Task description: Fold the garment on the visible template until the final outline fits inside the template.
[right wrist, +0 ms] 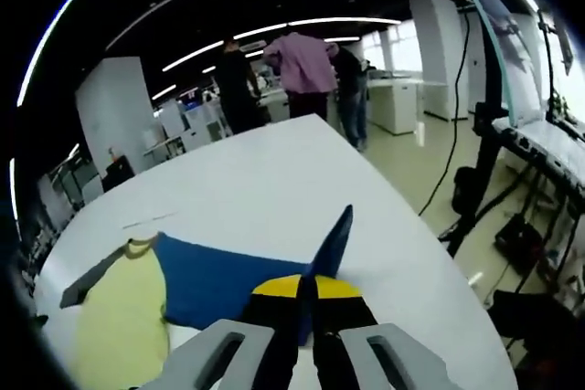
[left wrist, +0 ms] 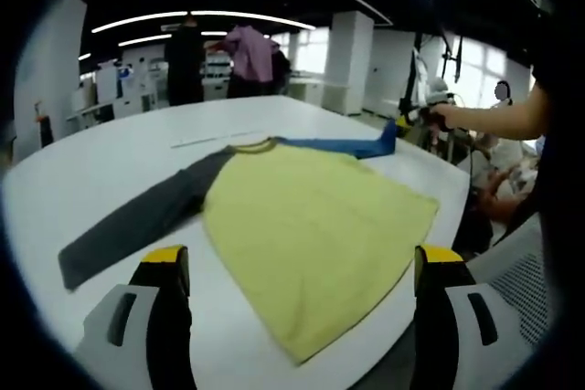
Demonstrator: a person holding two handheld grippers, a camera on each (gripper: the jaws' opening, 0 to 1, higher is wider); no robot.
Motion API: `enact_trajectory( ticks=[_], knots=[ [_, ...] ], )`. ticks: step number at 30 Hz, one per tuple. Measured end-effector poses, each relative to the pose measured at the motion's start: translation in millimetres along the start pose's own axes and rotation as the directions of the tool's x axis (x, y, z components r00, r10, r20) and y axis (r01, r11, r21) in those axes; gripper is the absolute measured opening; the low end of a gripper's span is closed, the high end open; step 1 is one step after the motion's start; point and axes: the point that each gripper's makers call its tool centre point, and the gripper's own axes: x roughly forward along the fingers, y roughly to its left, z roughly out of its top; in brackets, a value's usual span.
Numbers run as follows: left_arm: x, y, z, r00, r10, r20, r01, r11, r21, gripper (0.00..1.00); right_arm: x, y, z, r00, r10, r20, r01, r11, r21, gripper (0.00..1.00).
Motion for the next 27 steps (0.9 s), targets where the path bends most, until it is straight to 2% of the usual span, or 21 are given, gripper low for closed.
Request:
enact_trajectory(
  ticks=[5, 7, 11, 27],
  knots=[
    [-0.6, 0.2, -1.5, 1.000, 0.000, -0.004, 0.000, 1.000, 0.003, 0.99, -5.5, 26.4, 3.7, 0.999, 0.035, 0.013, -0.035, 0.999, -0.018, 0.00],
    [-1.1, 0.3, -1.9, 1.000, -0.001, -0.004, 0.001, 1.000, 0.003, 0.99, 11.1, 10.5, 13.6, 0.999, 0.051, 0.014, -0.051, 0.999, -0.014, 0.00],
    [-2.0, 0.3, -0.7, 1.000, 0.003, 0.005, -0.003, 1.000, -0.002, 0.99, 25.2, 8.3, 20.7, 0.997, 0.079, 0.015, -0.079, 0.997, -0.026, 0.00],
    [-2.0, -1.8, -8.0, 1.000, 0.004, -0.016, -0.003, 1.000, 0.016, 0.99, 39.5, 53.4, 29.7, 0.983, 0.182, 0.019, -0.182, 0.983, -0.031, 0.00]
  ],
)
